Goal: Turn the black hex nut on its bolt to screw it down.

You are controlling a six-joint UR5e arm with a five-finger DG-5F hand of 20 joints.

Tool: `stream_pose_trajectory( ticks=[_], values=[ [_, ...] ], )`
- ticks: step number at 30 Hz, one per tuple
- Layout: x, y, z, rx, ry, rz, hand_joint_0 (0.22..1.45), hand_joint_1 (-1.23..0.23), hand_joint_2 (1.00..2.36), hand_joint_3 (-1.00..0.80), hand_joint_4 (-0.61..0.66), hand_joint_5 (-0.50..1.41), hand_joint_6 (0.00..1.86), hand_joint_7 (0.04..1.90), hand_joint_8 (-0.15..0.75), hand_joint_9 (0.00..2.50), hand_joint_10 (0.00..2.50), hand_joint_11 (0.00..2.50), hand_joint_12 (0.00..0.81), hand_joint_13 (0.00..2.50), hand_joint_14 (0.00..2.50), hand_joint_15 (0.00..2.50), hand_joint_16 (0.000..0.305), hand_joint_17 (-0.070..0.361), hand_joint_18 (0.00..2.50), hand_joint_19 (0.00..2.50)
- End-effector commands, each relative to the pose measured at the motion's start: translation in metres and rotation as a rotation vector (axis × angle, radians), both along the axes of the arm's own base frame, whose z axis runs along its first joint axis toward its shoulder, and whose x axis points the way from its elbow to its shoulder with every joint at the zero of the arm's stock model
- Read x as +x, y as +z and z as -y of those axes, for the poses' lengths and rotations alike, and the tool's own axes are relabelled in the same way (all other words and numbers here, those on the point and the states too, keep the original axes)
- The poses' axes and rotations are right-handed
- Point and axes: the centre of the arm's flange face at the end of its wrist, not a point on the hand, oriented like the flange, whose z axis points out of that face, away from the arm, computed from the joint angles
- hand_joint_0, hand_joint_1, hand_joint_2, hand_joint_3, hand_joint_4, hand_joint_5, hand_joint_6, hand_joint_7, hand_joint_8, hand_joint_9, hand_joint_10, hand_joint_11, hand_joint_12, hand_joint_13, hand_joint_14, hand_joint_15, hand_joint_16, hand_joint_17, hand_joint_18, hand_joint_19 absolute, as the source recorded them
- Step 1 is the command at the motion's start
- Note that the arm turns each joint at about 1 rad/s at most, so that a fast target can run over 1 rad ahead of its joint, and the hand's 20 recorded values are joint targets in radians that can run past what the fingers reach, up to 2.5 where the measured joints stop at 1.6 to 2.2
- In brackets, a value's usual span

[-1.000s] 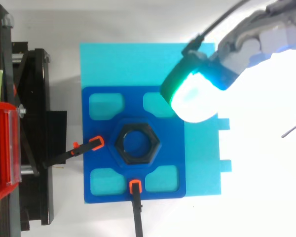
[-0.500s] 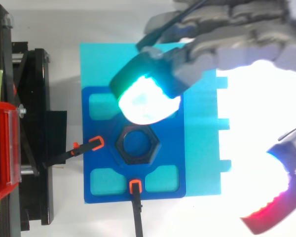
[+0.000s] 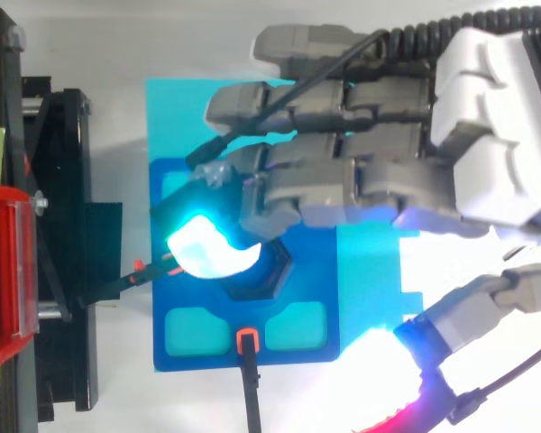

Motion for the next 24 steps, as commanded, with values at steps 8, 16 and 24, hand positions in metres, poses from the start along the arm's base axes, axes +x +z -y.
stream_pose_trajectory(
  ticks=[8, 16, 24],
  values=[
    [0.009, -0.026, -0.035, -0.228, -0.015, -0.036, 0.47, -0.57, 1.0, -0.5, 0.2, -0.16, 0.5, 0.76, 0.218, 0.46, 0.0, 0.1, 0.25, 0.31, 0.0, 0.0, 0.026, 0.058, 0.09, 0.0],
    [0.028, -0.055, -0.053, -0.371, -0.054, -0.033, 0.46, -0.57, 1.0, -0.5, 0.2, -0.12, 0.5, 0.87, 0.215, 0.46, 0.0, 0.08, 0.265, 0.28, 0.0, 0.0, 0.028, 0.063, 0.07, 0.0],
    [0.041, -0.08, -0.065, -0.433, -0.087, -0.023, 0.46, -0.54, 1.0, -0.5, 0.19, -0.1, 0.5, 0.98, 0.213, 0.46, 0.0, 0.06, 0.274, 0.28, 0.0, 0.0, 0.029, 0.066, 0.05, 0.0]
  ],
)
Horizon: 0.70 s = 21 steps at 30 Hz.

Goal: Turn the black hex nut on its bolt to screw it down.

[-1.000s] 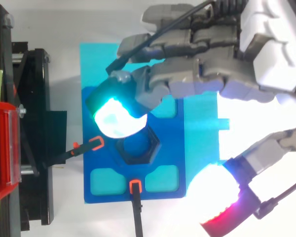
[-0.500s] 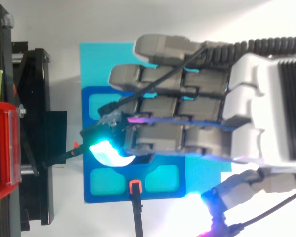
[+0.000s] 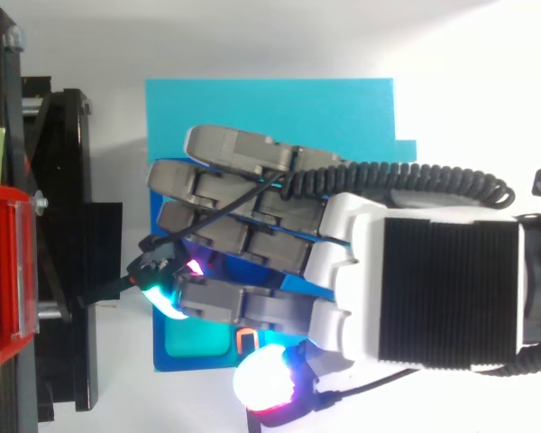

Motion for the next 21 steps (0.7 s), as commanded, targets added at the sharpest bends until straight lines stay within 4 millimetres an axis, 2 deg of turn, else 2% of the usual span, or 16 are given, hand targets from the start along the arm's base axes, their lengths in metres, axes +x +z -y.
stream_pose_trajectory(
  ticks=[1, 8, 13, 17, 21],
  values=[
    [0.005, -0.009, -0.003, -0.022, -0.012, 0.007, 0.46, -0.54, 1.0, -0.5, 0.19, -0.1, 0.5, 0.98, 0.213, 0.46, 0.0, 0.06, 0.275, 0.28, 0.0, 0.0, 0.029, 0.066, 0.05, 0.0],
    [0.006, -0.017, -0.006, -0.062, -0.001, -0.001, 0.45, -0.52, 1.0, -0.5, 0.2, -0.11, 0.5, 0.97, 0.213, 0.46, 0.0, 0.07, 0.284, 0.28, 0.0, 0.0, 0.031, 0.07, 0.06, 0.0],
    [0.003, -0.018, -0.015, -0.064, 0.104, -0.024, 0.45, -0.49, 1.0, -0.5, 0.2, -0.11, 0.5, 0.95, 0.214, 0.46, 0.0, 0.05, 0.29, 0.28, 0.0, 0.0, 0.032, 0.072, 0.06, 0.0],
    [0.0, -0.02, -0.028, -0.067, 0.203, -0.033, 0.45, -0.41, 1.0, -0.5, 0.2, -0.11, 0.5, 0.96, 0.216, 0.46, 0.0, 0.05, 0.297, 0.28, 0.0, 0.0, 0.033, 0.074, 0.06, 0.0],
    [0.0, -0.018, -0.031, -0.037, 0.237, -0.032, 0.44, -0.3, 1.0, -0.5, 0.2, -0.11, 0.5, 0.97, 0.22, 0.46, 0.0, 0.05, 0.308, 0.28, 0.0, 0.0, 0.035, 0.079, 0.06, 0.0]
  ],
)
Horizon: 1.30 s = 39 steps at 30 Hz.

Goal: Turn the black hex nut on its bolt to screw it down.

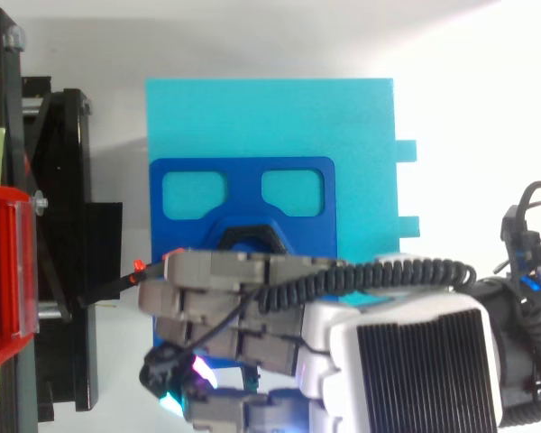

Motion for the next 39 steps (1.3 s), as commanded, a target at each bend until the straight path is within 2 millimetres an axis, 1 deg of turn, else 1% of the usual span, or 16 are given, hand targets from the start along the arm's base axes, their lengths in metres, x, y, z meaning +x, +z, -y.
stream_pose_trajectory(
  ticks=[1, 3, 8, 20, 25, 28, 31, 32, 33, 35, 37, 39],
  values=[
    [0.001, 0.005, -0.005, 0.04, 0.041, 0.0, 0.44, -0.27, 1.0, -0.5, 0.2, -0.1, 0.5, 0.98, 0.222, 0.46, 0.0, 0.05, 0.311, 0.27, 0.0, 0.0, 0.036, 0.08, 0.05, 0.0],
    [0.004, 0.011, -0.003, 0.066, 0.041, 0.006, 0.44, -0.24, 1.0, -0.5, 0.19, -0.1, 0.5, 0.98, 0.221, 0.46, 0.0, 0.05, 0.313, 0.27, 0.0, 0.0, 0.036, 0.081, 0.05, 0.0],
    [0.009, 0.019, -0.003, 0.084, 0.036, 0.015, 0.44, -0.23, 1.0, -0.5, 0.19, -0.1, 0.5, 0.98, 0.223, 0.46, 0.0, 0.05, 0.318, 0.27, 0.0, 0.0, 0.036, 0.082, 0.05, 0.0],
    [0.009, 0.016, 0.011, 0.079, 0.022, 0.007, 0.44, -0.29, 1.0, -0.5, 0.19, -0.11, 0.5, 0.96, 0.224, 0.46, 0.0, 0.04, 0.328, 0.27, 0.0, 0.0, 0.037, 0.083, 0.06, 0.03],
    [0.009, 0.016, 0.027, 0.054, 0.019, 0.011, 0.44, -0.29, 1.0, -0.5, 0.19, -0.1, 0.5, 0.99, 0.223, 0.47, 0.0, 0.05, 0.332, 0.28, 0.0, 0.0, 0.037, 0.083, 0.06, 0.05],
    [0.008, 0.016, 0.032, 0.045, 0.021, 0.015, 0.45, -0.29, 1.0, -0.5, 0.2, -0.1, 0.5, 1.01, 0.222, 0.47, 0.0, 0.04, 0.336, 0.28, 0.0, 0.0, 0.038, 0.085, 0.07, 0.07],
    [0.01, 0.005, 0.033, 0.03, 0.025, 0.002, 0.45, -0.29, 1.0, -0.5, 0.19, -0.09, 0.5, 1.05, 0.223, 0.47, 0.0, 0.04, 0.339, 0.28, 0.0, 0.0, 0.038, 0.085, 0.07, 0.08],
    [0.01, 0.006, 0.035, 0.028, 0.025, 0.004, 0.45, -0.29, 1.0, -0.5, 0.19, -0.09, 0.5, 1.06, 0.223, 0.47, 0.0, 0.04, 0.34, 0.28, 0.0, 0.0, 0.038, 0.086, 0.07, 0.1],
    [0.011, 0.002, 0.038, 0.026, 0.026, 0.002, 0.45, -0.29, 1.0, -0.5, 0.19, -0.09, 0.5, 1.06, 0.223, 0.47, 0.0, 0.03, 0.344, 0.29, 0.0, 0.0, 0.038, 0.086, 0.07, 0.11],
    [0.015, -0.013, 0.039, 0.026, 0.031, -0.013, 0.45, -0.29, 1.0, -0.5, 0.19, -0.09, 0.5, 1.07, 0.223, 0.47, 0.0, 0.04, 0.348, 0.29, 0.0, 0.0, 0.039, 0.088, 0.07, 0.12],
    [0.014, -0.015, 0.045, 0.028, 0.04, -0.016, 0.45, -0.29, 1.0, -0.5, 0.18, -0.09, 0.5, 1.1, 0.224, 0.47, 0.0, 0.05, 0.354, 0.29, 0.0, 0.0, 0.04, 0.09, 0.08, 0.14],
    [0.014, -0.014, 0.045, 0.023, 0.061, -0.017, 0.45, -0.28, 1.0, -0.5, 0.17, -0.08, 0.5, 1.12, 0.224, 0.47, 0.0, 0.04, 0.357, 0.28, 0.0, 0.0, 0.041, 0.092, 0.08, 0.16]
  ],
)
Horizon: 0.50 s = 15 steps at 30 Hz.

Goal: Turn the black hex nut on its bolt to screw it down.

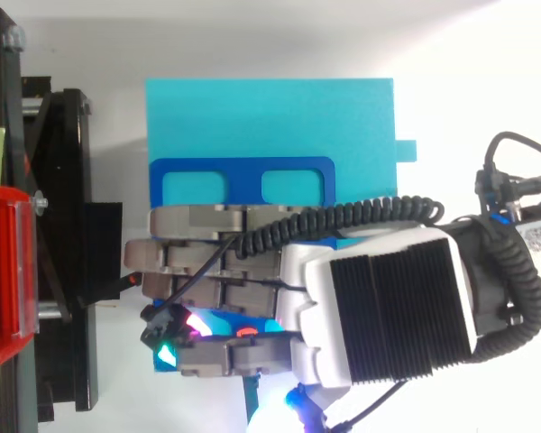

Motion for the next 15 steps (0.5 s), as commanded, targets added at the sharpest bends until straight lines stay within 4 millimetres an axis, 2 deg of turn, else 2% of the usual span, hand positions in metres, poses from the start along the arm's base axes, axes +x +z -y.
stream_pose_trajectory(
  ticks=[1, 10, 15],
  values=[
    [0.0, -0.003, 0.002, -0.003, 0.019, -0.003, 0.45, -0.28, 1.0, -0.5, 0.17, -0.08, 0.5, 1.12, 0.223, 0.47, 0.0, 0.04, 0.358, 0.28, 0.0, 0.0, 0.041, 0.093, 0.08, 0.17],
    [0.005, 0.006, 0.011, -0.024, 0.008, 0.043, 0.45, -0.28, 1.0, -0.5, 0.17, -0.08, 0.5, 1.16, 0.225, 0.47, 0.0, 0.04, 0.374, 0.28, 0.0, 0.0, 0.044, 0.099, 0.09, 0.23],
    [0.005, 0.004, 0.015, -0.046, 0.004, 0.047, 0.45, -0.28, 1.0, -0.5, 0.16, -0.08, 0.5, 1.18, 0.225, 0.47, 0.0, 0.05, 0.377, 0.29, 0.0, 0.0, 0.045, 0.1, 0.1, 0.24]
  ],
)
